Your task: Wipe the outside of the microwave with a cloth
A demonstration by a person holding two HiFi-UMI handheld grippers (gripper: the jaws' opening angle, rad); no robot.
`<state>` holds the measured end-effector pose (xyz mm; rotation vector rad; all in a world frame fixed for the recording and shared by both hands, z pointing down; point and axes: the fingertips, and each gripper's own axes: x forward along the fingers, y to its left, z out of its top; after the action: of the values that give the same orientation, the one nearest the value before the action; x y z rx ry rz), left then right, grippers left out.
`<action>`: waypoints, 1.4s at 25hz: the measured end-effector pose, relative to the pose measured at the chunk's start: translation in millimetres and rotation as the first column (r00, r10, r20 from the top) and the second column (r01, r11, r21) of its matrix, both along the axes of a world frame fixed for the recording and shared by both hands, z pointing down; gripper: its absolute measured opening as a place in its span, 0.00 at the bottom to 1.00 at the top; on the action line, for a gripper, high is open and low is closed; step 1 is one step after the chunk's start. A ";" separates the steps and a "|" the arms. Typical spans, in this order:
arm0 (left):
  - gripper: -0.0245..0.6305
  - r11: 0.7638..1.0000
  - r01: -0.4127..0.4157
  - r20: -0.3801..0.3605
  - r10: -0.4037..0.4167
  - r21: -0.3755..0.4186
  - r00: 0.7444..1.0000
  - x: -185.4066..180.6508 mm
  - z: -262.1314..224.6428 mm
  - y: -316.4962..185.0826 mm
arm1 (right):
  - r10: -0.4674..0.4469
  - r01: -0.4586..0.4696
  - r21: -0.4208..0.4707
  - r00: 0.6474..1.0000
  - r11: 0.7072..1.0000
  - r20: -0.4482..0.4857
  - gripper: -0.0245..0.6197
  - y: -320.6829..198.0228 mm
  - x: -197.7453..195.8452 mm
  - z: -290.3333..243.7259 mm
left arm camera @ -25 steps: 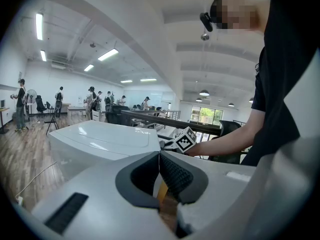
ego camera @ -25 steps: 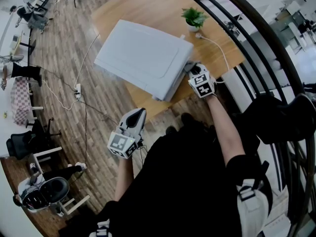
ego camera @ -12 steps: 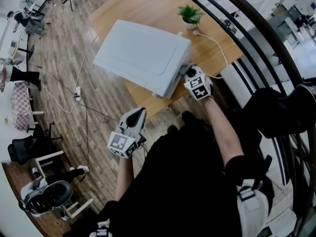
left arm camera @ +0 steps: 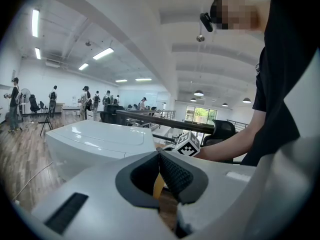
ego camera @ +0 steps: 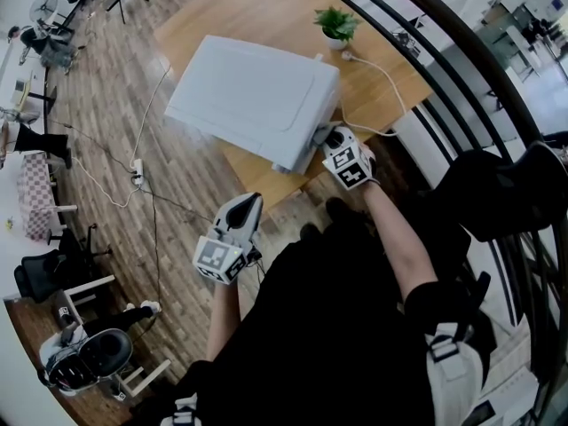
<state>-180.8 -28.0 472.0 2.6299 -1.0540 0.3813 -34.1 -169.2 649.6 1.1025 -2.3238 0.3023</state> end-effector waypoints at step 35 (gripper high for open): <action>0.04 0.999 -0.039 -0.001 0.039 -0.006 0.999 9.8 2.9 8.5 | -0.110 0.109 0.029 0.993 0.994 0.048 0.06 58.1 -44.4 -2.4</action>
<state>-171.0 -19.5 474.9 2.6487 -1.0012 0.3916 -78.5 -111.1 647.2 0.9857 -2.4287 0.2607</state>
